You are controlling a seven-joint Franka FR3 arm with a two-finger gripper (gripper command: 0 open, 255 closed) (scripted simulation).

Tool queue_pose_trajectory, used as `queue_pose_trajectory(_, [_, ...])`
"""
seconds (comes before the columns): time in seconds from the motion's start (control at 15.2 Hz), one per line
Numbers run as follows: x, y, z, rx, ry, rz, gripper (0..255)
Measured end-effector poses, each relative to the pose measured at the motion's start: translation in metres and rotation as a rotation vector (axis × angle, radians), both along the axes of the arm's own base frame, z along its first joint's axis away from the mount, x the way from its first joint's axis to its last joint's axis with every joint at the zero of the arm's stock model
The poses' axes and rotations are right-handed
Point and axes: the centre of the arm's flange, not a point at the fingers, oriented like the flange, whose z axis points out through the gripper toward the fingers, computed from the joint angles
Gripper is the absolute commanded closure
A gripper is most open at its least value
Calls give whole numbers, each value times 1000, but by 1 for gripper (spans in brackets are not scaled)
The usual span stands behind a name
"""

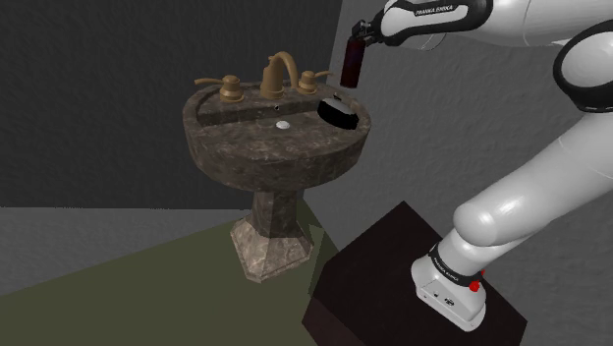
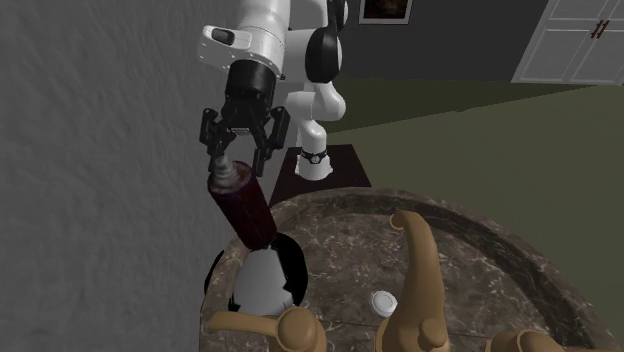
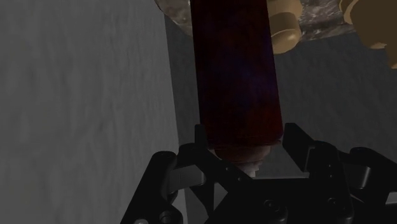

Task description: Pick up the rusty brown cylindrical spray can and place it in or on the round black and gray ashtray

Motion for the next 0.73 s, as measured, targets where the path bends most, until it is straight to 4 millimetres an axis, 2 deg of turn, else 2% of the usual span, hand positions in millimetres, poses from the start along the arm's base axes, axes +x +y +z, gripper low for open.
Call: queue_pose_trajectory(0.73, [0, 1, -58, 0, 0, 0, 255])
